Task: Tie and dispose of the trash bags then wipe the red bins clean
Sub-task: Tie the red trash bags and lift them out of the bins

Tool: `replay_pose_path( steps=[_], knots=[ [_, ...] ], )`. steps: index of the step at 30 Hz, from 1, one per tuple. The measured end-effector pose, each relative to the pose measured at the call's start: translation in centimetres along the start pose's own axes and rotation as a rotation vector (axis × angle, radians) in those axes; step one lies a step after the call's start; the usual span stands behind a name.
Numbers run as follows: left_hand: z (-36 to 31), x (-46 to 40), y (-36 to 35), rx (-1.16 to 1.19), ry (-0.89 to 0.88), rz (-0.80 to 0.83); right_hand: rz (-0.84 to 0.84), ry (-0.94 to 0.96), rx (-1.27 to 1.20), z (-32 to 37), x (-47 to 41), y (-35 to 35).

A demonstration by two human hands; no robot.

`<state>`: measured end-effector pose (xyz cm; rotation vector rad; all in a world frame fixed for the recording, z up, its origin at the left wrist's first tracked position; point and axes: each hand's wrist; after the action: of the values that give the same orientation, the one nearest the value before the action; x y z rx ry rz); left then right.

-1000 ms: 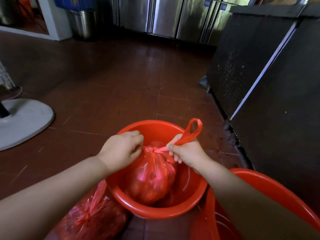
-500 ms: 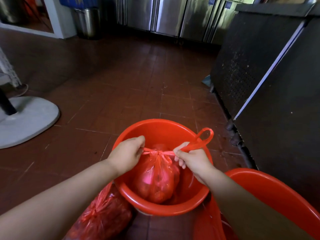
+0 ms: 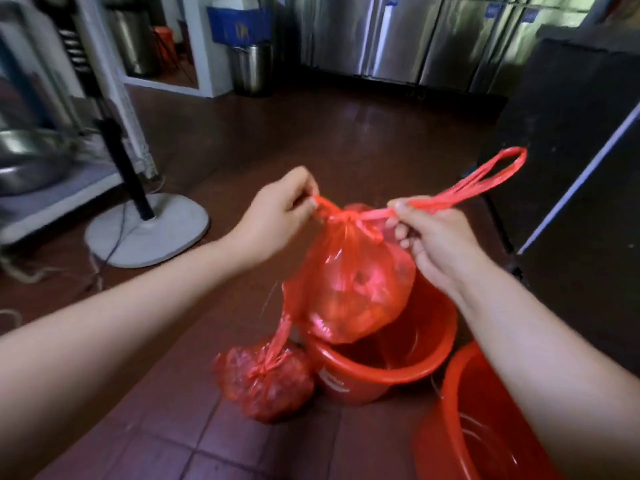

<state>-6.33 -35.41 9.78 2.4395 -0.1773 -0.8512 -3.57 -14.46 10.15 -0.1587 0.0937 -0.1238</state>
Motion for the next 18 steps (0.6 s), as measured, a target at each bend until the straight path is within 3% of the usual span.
replay_pose_path(
  steps=[7, 10, 14, 18],
  knots=[
    [-1.1, 6.0, 6.4, 0.035, 0.220, -0.093, 0.211, -0.024, -0.024, 0.7, 3.9, -6.3],
    [0.2, 10.8, 7.6, 0.076, 0.337, -0.091, 0.327, -0.076, 0.053, -2.5, 5.4, -8.8],
    [2.8, 18.4, 8.4, 0.092, 0.520, -0.207, 0.481, -0.175, 0.139, -8.3, 7.9, -11.9],
    [5.8, 25.0, 8.0, 0.079, 0.709, -0.320, 0.469, -0.296, 0.157, -13.8, 9.4, -14.1]
  ],
)
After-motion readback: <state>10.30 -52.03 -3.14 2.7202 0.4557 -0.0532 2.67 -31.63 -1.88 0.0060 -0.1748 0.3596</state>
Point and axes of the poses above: each hand's wrist, its own x-axis away from the middle knuckle, its own y-axis out of the back of the hand, z = x × y, and after that the axes turned 3 degrees about x, right-handed
